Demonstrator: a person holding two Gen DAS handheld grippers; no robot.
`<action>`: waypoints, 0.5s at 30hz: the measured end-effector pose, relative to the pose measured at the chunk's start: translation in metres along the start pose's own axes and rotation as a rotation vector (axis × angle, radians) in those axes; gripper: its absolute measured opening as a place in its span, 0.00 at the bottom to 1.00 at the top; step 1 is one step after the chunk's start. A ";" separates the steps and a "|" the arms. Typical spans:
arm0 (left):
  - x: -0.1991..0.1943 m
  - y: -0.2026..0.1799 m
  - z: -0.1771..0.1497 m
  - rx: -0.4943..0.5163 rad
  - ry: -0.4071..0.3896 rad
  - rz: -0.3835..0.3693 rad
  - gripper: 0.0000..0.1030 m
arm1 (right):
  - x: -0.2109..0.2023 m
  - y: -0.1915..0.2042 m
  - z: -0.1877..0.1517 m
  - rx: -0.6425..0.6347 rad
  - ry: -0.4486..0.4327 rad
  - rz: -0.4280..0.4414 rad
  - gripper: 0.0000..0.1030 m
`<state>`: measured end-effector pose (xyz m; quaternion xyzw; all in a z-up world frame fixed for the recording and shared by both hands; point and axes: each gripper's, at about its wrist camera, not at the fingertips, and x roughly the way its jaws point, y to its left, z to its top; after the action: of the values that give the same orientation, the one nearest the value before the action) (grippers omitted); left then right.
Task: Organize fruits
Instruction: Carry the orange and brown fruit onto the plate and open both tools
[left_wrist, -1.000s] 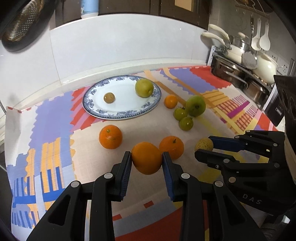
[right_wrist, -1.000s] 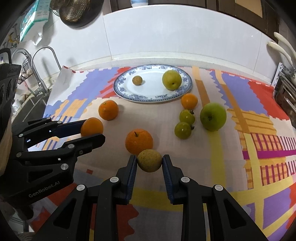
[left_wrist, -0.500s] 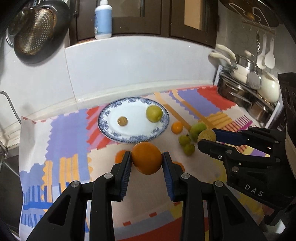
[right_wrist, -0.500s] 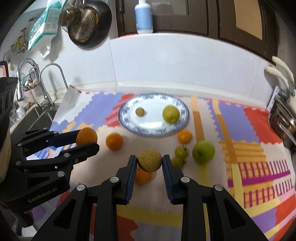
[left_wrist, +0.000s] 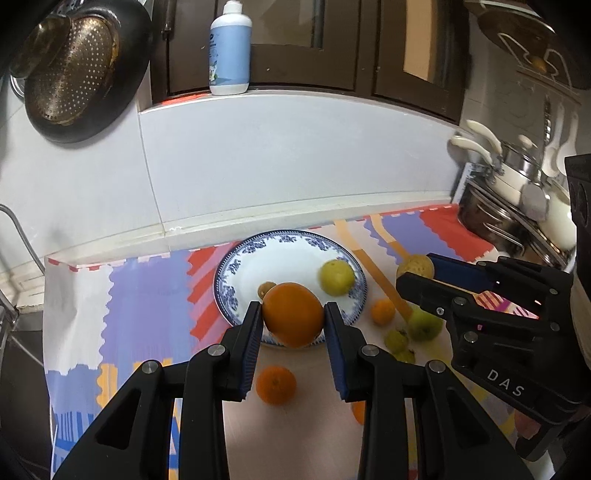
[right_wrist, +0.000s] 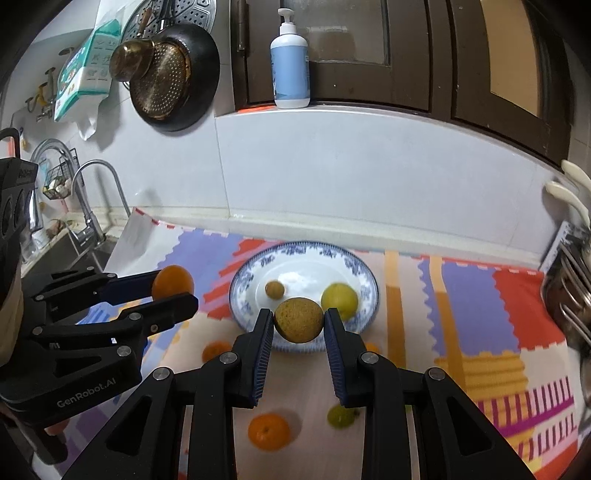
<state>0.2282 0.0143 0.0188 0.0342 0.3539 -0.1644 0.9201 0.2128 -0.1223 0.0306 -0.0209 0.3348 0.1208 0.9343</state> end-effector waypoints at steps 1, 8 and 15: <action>0.004 0.002 0.003 -0.004 0.005 -0.002 0.33 | 0.004 -0.001 0.004 -0.003 0.004 0.004 0.28; 0.047 0.016 0.031 -0.030 0.062 -0.011 0.33 | 0.047 -0.011 0.029 -0.018 0.041 0.006 0.28; 0.095 0.029 0.052 -0.049 0.126 -0.017 0.33 | 0.096 -0.027 0.047 0.017 0.094 0.028 0.28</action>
<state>0.3371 0.0059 -0.0071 0.0190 0.4155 -0.1608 0.8951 0.3204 -0.1222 0.0054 -0.0138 0.3797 0.1301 0.9158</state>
